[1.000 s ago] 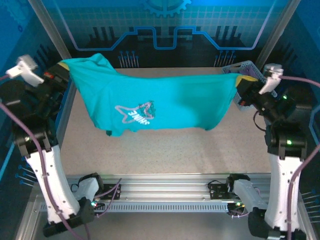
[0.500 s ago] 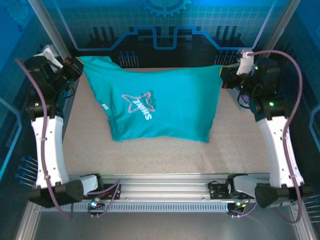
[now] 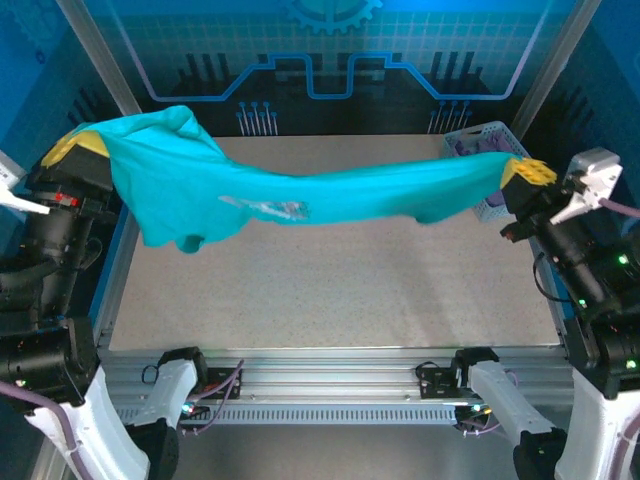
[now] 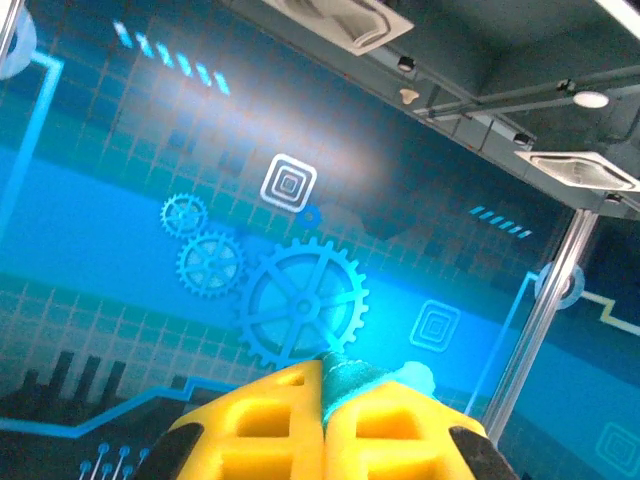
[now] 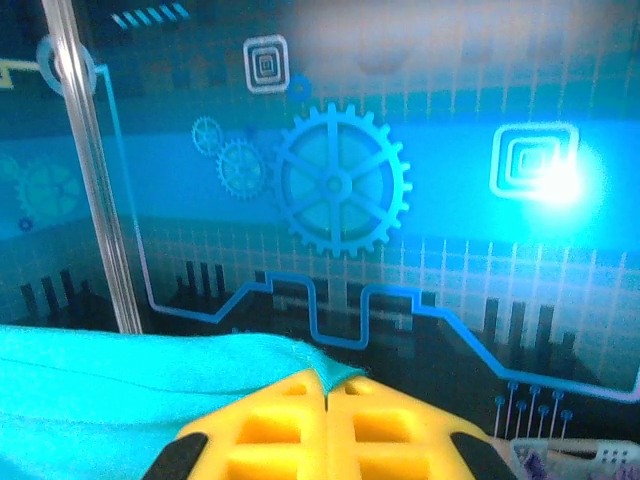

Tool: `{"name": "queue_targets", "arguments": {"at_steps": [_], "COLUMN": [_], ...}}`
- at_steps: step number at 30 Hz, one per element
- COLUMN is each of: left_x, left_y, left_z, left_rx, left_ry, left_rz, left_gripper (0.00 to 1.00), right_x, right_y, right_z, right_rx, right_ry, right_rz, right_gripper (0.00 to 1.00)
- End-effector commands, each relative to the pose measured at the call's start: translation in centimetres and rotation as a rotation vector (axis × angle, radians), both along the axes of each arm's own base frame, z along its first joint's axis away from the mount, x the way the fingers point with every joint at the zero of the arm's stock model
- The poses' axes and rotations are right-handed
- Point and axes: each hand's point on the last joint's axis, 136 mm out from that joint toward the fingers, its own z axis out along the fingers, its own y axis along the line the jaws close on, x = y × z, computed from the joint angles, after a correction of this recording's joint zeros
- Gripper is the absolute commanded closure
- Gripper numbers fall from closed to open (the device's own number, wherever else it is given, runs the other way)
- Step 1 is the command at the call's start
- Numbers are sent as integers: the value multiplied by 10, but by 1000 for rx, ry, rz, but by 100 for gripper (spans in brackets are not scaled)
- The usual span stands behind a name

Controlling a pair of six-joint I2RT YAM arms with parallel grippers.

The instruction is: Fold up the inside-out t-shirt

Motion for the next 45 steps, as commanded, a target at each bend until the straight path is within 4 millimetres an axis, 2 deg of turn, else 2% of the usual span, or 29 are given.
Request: {"name": "queue_targets", "arguments": {"at_steps": [1,4,7,10,14,18,20,21,23,24,25,26,28,30,31,33,36,39,42,45], "left_x": [30,58,103,159,237,316,357,373,408,420,431,439,446,440,433,413,373,334,293,235], "left_y": [13,20,28,39,46,52,56,59,66,70,72,72,71,69,67,60,33,-20,-91,-172], "left_z": [-8,-14,-31,-60,-118,-189,-230,-247,-282,-297,-308,-314,-323,-323,-323,-325,-340,-364,-391,-418], "left_rx": [12,3,-28,-61,-59,-73,-77,-81,-86,-86,-83,-79,-84,-99,-121,-175,-304,-306,-122,137], "left_ry": [64,101,161,243,379,515,589,622,691,724,751,771,794,792,789,778,743,693,686,611], "left_rz": [44,40,13,-3,15,26,35,44,67,79,80,80,72,62,53,25,-71,-195,-356,-558], "left_gripper": [100,100,100,100,100,96,93,92,87,85,79,70,59,49,42,35,35,35,35,35], "right_x": [4,19,49,93,160,247,297,313,363,379,392,405,414,410,404,384,335,267,199,142], "right_y": [-2,-1,2,4,13,26,30,31,32,32,30,31,33,38,39,38,34,35,34,30], "right_z": [-7,-9,-18,-37,-74,-136,-177,-186,-235,-251,-261,-281,-296,-307,-312,-327,-359,-406,-444,-465], "right_rx": [-22,-31,-41,-55,-103,-166,-184,-186,-198,-201,-206,-218,-229,-228,-235,-250,-256,-248,-241,-222], "right_ry": [38,55,95,150,208,318,392,408,512,551,582,635,688,728,748,805,937,1094,1223,1304], "right_rz": [-18,-19,-13,-21,-40,-85,-120,-138,-178,-193,-211,-217,-221,-195,-185,-185,-183,-172,-176,-202], "right_gripper": [100,100,100,100,100,100,99,98,94,91,87,81,71,64,62,60,55,50,48,46]}}
